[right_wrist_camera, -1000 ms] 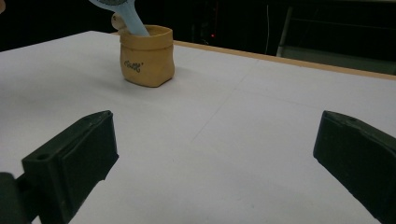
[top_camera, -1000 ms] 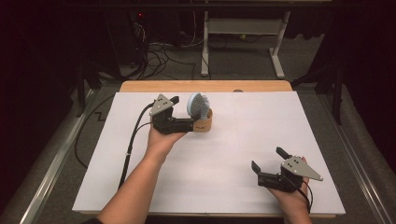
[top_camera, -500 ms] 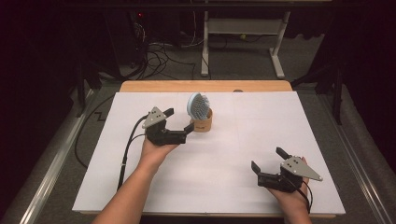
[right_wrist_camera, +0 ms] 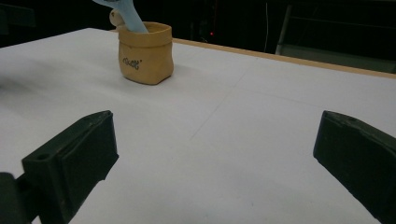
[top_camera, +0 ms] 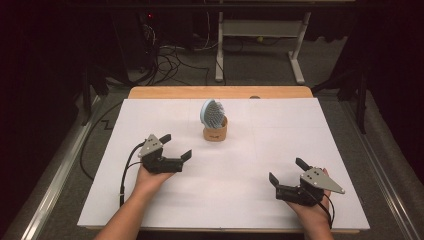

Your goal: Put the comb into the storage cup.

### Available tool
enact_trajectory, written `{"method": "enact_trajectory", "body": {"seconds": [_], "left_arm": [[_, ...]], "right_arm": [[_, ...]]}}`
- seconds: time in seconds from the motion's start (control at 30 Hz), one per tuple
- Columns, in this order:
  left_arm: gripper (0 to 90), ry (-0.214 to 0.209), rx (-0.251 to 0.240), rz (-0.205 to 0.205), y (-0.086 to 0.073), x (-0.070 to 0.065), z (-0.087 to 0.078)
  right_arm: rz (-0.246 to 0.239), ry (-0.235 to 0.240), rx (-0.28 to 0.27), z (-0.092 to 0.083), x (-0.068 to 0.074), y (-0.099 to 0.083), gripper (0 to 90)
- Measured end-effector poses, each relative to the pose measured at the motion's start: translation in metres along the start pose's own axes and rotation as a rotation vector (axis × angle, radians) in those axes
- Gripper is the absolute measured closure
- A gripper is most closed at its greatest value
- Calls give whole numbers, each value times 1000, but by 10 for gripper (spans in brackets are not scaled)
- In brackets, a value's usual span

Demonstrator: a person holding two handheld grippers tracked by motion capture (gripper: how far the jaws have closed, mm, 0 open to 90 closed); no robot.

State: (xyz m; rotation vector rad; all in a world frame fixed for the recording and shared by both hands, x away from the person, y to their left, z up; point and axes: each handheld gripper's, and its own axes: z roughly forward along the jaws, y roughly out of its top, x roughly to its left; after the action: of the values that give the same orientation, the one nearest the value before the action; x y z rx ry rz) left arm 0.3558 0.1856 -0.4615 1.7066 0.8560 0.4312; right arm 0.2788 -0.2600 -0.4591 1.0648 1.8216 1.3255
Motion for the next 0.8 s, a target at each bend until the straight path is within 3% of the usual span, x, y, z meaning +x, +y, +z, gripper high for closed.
{"method": "enact_trajectory", "body": {"seconds": [0.2,0.47,0.6,0.7,0.8], "left_arm": [[0,38,9,1,-9,10,-33],[0,76,-29,23,-24,13,-86],[0,77,-52,2,-27,15,-100],[0,76,-61,19,-26,16,-100],[0,55,-34,59,-28,14,-94]], "right_arm": [[9,-4,-3,-1,0,0,4],[5,-3,-5,-3,-2,-1,4],[10,-4,-12,-8,0,0,4],[1,-3,-8,-6,2,1,4],[-3,-3,6,-4,5,0,4]]}}
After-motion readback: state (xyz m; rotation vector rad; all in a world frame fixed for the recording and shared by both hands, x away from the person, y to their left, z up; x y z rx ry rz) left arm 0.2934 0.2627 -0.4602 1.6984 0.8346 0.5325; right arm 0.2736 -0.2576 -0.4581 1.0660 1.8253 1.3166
